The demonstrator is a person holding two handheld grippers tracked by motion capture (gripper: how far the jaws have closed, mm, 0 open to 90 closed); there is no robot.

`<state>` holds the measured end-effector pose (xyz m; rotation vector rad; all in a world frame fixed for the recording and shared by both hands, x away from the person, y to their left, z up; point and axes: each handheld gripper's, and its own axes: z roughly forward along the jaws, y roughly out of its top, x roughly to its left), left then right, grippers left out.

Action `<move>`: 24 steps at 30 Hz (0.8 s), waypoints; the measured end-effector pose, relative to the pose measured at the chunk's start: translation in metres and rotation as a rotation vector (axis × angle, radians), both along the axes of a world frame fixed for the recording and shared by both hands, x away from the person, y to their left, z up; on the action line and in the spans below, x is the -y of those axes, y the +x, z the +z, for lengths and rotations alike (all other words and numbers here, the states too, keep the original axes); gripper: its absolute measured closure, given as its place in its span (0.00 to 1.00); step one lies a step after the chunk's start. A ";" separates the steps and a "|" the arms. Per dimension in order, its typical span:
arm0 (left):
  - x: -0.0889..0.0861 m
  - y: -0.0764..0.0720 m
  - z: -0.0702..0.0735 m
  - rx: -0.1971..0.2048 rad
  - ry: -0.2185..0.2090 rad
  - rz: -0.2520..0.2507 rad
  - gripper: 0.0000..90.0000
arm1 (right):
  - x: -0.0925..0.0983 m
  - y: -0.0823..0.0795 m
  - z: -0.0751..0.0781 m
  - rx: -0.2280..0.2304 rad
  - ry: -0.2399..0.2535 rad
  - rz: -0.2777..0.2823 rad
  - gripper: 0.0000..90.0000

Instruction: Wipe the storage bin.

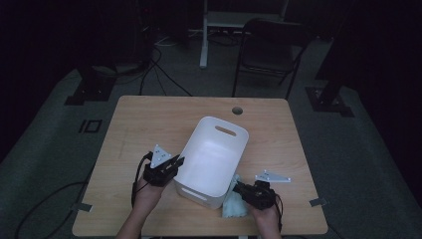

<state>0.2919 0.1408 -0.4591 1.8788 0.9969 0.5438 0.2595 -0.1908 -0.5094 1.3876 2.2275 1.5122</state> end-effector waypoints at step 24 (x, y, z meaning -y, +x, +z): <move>0.002 -0.001 0.000 0.001 0.000 0.038 0.91 | -0.001 0.027 -0.041 -0.119 -0.093 -0.041 0.90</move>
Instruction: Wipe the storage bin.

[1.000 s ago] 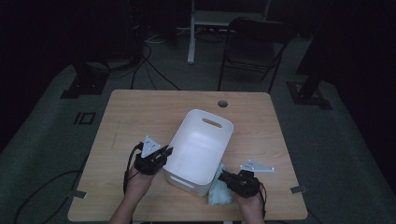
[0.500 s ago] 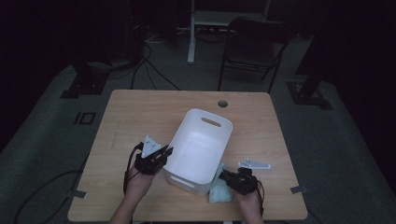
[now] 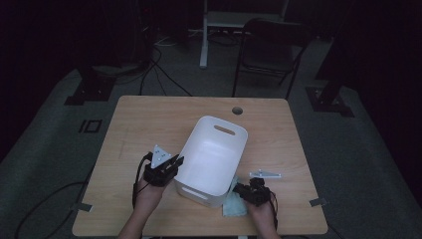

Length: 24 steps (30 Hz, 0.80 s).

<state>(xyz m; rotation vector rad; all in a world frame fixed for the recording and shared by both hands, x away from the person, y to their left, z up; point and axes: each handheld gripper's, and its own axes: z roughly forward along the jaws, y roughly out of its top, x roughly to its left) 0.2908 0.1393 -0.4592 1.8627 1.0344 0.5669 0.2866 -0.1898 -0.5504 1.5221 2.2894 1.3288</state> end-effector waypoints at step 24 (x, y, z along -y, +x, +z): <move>-0.009 -0.009 0.007 -0.031 -0.099 -0.094 0.63 | 0.060 0.016 0.034 0.071 0.061 -0.087 0.90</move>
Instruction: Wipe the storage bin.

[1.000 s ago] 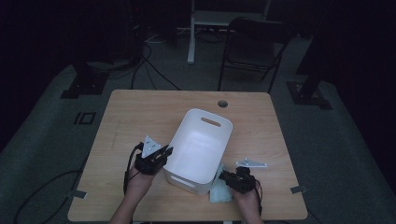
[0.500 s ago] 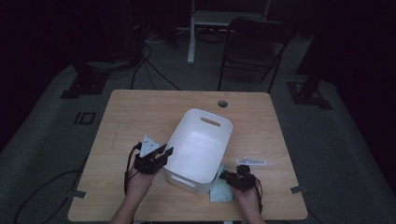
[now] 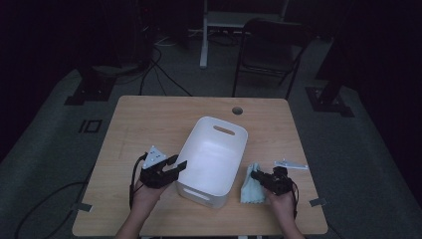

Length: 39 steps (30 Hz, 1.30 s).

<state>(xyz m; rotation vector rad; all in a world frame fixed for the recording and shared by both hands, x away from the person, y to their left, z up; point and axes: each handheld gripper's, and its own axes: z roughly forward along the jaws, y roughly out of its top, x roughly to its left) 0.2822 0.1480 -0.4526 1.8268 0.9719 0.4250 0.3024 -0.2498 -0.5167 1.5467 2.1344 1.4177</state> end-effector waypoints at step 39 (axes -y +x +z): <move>0.023 -0.035 0.006 0.014 0.004 -0.173 0.48 | 0.021 0.003 -0.003 -0.022 0.014 -0.032 0.90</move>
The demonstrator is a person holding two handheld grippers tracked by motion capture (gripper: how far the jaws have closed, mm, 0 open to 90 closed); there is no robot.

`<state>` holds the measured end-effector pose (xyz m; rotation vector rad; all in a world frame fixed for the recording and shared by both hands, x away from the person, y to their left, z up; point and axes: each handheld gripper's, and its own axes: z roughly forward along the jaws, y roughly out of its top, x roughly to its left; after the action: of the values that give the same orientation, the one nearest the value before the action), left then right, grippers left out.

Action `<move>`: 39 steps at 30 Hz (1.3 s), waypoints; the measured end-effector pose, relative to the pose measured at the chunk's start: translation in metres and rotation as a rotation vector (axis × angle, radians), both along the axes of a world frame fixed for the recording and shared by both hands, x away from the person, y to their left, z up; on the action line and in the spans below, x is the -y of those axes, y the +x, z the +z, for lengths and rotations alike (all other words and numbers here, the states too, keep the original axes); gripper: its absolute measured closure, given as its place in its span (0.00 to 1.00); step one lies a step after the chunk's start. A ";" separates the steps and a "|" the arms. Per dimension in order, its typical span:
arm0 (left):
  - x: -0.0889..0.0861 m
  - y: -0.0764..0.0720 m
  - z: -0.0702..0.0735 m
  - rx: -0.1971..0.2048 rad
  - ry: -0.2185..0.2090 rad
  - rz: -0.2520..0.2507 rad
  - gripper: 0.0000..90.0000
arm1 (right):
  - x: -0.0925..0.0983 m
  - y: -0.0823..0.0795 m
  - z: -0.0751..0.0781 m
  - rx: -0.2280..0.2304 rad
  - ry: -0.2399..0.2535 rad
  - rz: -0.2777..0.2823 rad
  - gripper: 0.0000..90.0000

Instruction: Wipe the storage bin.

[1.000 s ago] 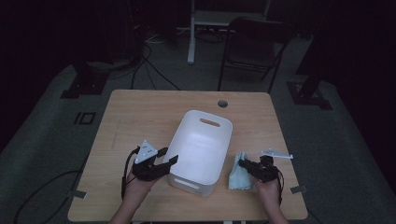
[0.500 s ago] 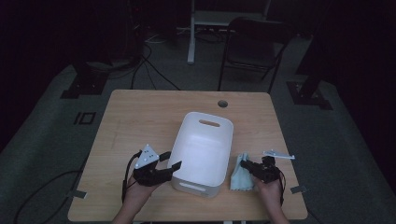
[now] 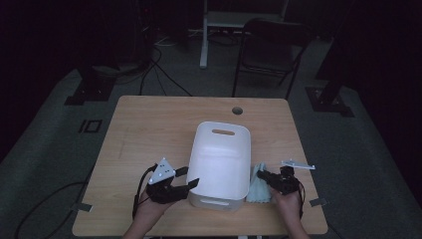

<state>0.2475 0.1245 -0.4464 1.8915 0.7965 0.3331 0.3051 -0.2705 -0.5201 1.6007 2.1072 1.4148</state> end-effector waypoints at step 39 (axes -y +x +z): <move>0.017 0.084 0.028 0.056 0.000 -0.064 0.49 | 0.008 -0.002 0.002 0.012 0.016 -0.002 0.90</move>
<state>0.3318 0.1074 -0.4181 1.8952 0.6978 0.3445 0.3029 -0.2784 -0.5176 1.5959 2.0923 1.4404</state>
